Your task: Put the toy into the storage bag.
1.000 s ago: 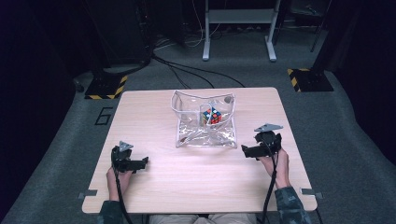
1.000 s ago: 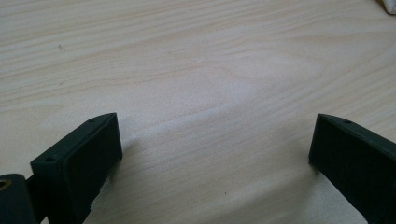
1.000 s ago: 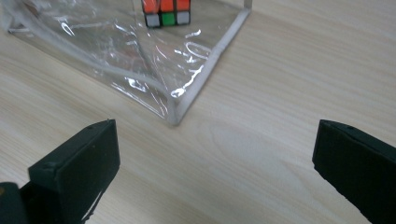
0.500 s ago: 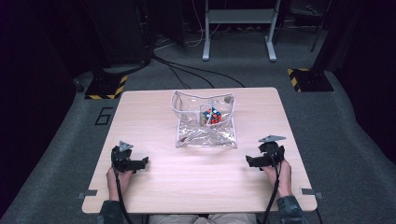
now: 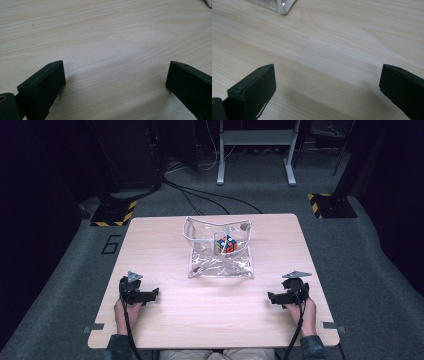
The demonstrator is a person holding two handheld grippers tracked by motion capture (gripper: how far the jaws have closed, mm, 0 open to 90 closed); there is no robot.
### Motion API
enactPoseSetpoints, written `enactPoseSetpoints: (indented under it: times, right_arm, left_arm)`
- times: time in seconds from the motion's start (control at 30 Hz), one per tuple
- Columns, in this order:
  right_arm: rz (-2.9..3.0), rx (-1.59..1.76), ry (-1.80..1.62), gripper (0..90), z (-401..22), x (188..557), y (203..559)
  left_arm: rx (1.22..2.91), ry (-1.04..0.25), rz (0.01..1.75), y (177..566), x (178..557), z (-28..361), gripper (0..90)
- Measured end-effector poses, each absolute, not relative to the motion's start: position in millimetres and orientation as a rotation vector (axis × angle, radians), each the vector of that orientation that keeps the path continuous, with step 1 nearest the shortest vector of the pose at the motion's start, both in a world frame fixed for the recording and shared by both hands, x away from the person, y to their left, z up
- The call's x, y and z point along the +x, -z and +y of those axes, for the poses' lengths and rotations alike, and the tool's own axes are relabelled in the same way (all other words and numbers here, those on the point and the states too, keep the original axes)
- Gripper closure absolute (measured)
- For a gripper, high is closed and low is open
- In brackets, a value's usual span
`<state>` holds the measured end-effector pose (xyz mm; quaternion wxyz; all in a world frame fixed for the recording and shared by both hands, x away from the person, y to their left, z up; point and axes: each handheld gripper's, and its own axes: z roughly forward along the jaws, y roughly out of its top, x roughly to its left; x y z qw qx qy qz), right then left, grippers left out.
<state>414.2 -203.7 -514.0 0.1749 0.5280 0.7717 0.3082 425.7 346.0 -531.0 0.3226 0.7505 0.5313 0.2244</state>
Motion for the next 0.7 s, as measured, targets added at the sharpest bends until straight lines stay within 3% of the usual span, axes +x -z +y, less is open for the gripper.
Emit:
enactPoseSetpoints:
  times: [0.7]
  right_arm:
    - [2.149, 1.39, -0.904, 0.0, -218, 395, 530]
  left_arm:
    - [1.97, -0.586, 1.396, 531, 425, 346, 2.5]
